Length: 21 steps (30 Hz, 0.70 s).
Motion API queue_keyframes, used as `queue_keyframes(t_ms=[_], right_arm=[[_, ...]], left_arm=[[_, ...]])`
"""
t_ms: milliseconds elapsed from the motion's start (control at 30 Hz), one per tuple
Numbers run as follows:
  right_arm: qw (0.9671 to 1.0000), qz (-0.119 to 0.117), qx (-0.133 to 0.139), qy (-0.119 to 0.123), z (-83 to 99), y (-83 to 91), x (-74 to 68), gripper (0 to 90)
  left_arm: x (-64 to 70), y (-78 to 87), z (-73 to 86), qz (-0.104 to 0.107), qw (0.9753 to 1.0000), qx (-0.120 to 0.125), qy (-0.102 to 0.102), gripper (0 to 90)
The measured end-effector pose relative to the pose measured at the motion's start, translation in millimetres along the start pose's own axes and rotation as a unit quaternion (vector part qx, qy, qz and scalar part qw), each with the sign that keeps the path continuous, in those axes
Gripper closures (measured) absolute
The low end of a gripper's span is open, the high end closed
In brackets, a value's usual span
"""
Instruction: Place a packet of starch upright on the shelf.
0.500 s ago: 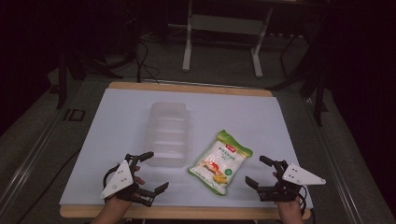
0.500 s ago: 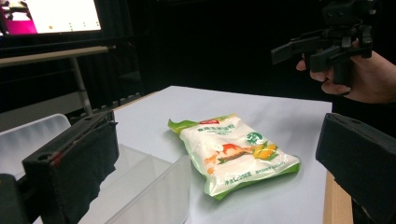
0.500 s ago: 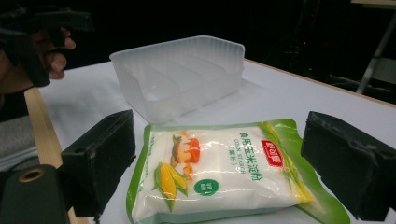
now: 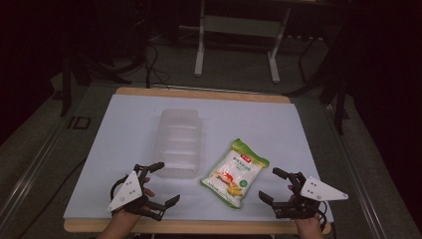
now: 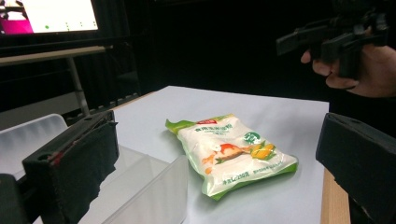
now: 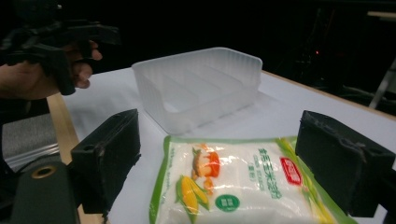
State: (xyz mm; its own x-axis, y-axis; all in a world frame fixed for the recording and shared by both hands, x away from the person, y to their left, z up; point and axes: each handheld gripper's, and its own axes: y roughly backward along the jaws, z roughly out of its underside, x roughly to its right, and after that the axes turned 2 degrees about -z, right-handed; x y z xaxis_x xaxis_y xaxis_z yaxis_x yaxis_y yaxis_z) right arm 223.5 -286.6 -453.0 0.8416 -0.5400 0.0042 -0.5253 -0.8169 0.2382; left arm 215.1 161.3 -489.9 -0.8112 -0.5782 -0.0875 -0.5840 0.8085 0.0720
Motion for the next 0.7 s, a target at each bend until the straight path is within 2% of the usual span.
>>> queue_keyframes(t_ms=[100, 167, 300, 533, 567, 700], right_arm=[[0.9999, -0.011, -0.006, 0.008, -7.1, -1.2, -4.3, 13.2], [0.9998, -0.010, -0.009, 0.015, -9.7, -2.3, -5.8, 12.9], [0.9997, -0.022, -0.010, 0.004, -16.9, -4.7, -3.5, 10.4], [1.0000, -0.002, 0.002, -0.003, -33.9, -1.5, 9.6, 10.0], [0.9999, 0.002, 0.010, -0.009, -37.7, -0.8, 14.3, 10.0], [0.9998, 0.016, 0.011, 0.001, -42.5, -1.6, 22.2, 10.0]], left_arm=[[-0.5, -1.2, 0.4, 0.001, 1.0000, -0.003, 0.000, 0.0], [-0.9, -1.3, 0.4, 0.000, 1.0000, -0.004, 0.001, 0.0], [-1.3, -0.5, 0.3, 0.000, 1.0000, -0.003, 0.001, 0.0], [-2.6, -2.1, 1.4, 0.004, 1.0000, -0.006, 0.003, 0.0], [-2.7, -2.1, 1.4, 0.006, 1.0000, -0.006, 0.004, 0.0], [-2.7, -2.2, 1.8, 0.006, 0.9999, -0.009, 0.003, 0.0]])
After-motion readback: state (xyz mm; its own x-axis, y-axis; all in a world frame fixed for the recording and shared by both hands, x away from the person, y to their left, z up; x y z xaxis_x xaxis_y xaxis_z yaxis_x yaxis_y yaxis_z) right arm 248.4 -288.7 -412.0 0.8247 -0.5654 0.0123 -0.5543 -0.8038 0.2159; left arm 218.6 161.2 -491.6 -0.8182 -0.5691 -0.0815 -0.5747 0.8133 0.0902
